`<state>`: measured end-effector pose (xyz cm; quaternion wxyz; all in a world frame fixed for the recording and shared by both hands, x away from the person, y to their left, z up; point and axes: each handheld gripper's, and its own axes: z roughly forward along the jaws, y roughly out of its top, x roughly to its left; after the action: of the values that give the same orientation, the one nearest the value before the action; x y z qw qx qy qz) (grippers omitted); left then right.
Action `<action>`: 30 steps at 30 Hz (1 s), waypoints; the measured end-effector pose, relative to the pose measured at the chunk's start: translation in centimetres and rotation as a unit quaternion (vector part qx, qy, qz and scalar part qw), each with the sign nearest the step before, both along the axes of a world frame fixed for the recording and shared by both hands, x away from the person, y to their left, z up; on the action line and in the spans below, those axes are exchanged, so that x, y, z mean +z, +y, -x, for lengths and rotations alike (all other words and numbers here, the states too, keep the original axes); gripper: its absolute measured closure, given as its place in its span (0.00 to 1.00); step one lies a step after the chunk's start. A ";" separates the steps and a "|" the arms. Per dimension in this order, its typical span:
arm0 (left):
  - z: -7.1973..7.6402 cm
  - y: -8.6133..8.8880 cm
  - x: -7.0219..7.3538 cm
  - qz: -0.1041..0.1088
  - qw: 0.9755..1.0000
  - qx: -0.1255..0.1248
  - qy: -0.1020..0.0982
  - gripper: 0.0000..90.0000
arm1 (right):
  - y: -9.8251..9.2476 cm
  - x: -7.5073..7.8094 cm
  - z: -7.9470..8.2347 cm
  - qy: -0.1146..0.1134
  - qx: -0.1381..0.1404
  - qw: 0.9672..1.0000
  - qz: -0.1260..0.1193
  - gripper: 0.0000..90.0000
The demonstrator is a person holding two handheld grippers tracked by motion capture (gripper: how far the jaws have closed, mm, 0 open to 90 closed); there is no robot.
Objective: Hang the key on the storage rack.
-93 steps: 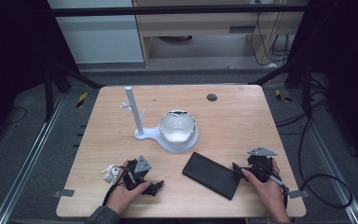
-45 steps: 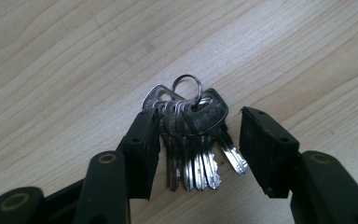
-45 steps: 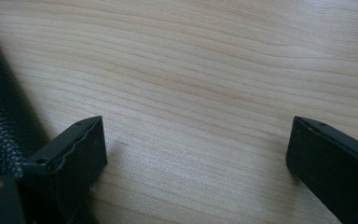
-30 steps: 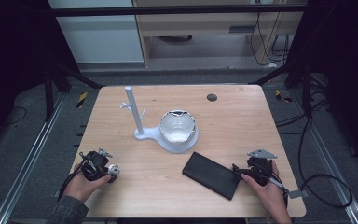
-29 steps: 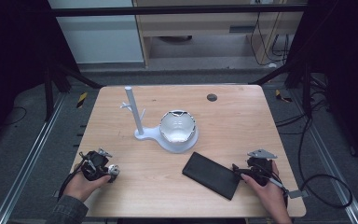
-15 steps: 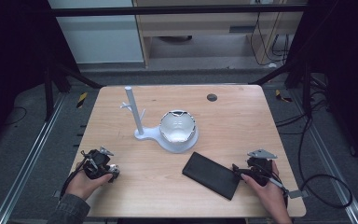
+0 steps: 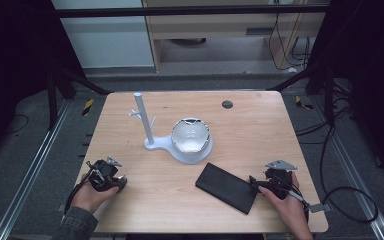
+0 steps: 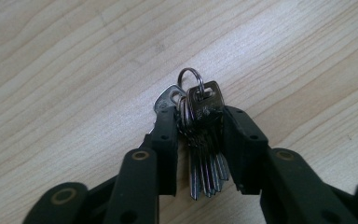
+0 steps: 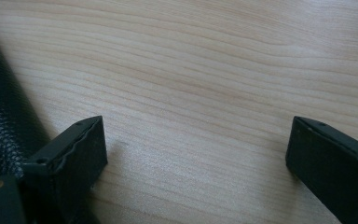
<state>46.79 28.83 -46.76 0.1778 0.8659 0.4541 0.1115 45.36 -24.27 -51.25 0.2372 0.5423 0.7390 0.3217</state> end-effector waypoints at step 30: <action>-0.4 0.0 8.2 -0.026 0.998 -0.043 -0.037 0.91 | 0.1 0.0 0.1 -0.002 -0.003 1.000 -0.001 0.07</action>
<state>47.17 28.80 -38.59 0.1768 0.8843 0.4063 0.1473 45.27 -24.22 -51.26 0.2387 0.5439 0.7367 0.3232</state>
